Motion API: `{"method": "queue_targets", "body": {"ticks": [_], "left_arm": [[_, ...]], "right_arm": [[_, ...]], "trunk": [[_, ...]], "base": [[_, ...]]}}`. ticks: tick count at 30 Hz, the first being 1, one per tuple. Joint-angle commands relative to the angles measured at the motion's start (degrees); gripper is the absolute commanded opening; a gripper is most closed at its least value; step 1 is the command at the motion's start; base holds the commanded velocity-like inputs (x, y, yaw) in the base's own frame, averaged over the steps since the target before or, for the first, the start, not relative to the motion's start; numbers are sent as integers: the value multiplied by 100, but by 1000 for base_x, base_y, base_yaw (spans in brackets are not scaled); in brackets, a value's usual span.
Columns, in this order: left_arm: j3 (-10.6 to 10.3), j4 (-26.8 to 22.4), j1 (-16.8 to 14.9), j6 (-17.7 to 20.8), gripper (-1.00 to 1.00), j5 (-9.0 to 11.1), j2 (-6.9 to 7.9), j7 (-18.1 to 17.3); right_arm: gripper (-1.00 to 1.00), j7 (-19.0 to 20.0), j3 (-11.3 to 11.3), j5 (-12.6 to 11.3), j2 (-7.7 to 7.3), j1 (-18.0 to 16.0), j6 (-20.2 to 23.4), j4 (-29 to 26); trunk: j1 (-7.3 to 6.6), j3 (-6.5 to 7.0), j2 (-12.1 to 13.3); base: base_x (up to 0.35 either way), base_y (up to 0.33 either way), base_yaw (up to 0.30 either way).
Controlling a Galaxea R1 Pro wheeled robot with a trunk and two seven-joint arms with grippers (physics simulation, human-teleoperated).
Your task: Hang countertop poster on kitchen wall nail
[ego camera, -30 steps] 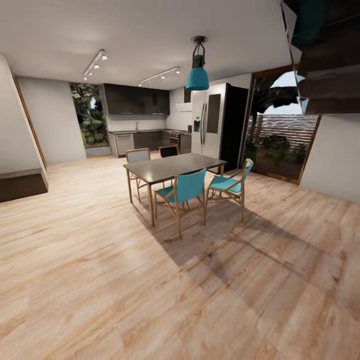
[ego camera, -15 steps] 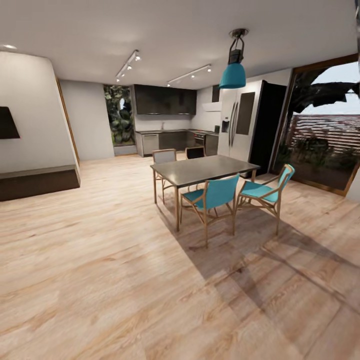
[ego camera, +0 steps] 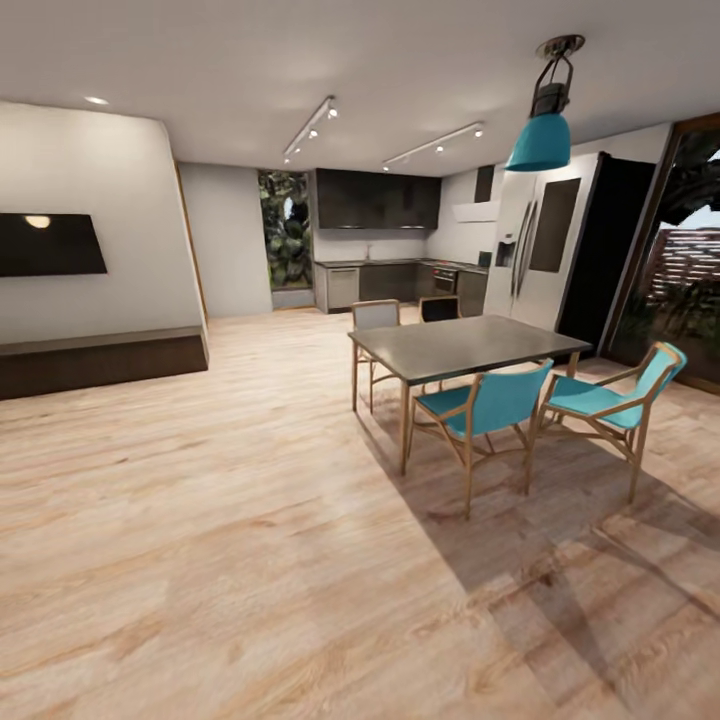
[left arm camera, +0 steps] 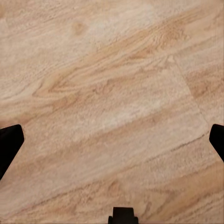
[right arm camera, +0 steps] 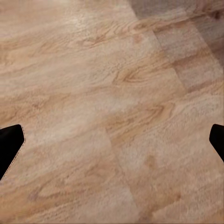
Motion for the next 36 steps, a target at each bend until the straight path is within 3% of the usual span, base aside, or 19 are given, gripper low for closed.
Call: {"method": "queue_targets", "body": {"ticks": [1, 9, 16, 22, 36], "left_arm": [[2, -5, 1, -1, 100, 1, 2, -1], [2, -4, 1, -1, 100, 1, 7, -1], [44, -4, 1, -8, 100, -1, 8, -1], [46, -4, 1, -9, 100, -6, 8, -8], [47, -4, 1, -10, 100, -8, 8, -10]], "right_arm": [[100, 1, 16, 8, -11, 2, -18, 285], [100, 0, 14, 5, -7, 3, -27, 379], [100, -16, 7, 3, 12, 3, -30, 378], [100, -13, 7, 4, 4, 3, -30, 378], [100, -5, -22, 0, -23, 3, -30, 383]], "trunk": [[3, -5, -3], [3, -5, -3], [3, -5, -3], [3, -5, -3], [3, -5, -3]], "base": [[282, 235, 11], [292, 211, 23], [323, 125, 260], [335, 36, 186], [338, 3, 17]]}}
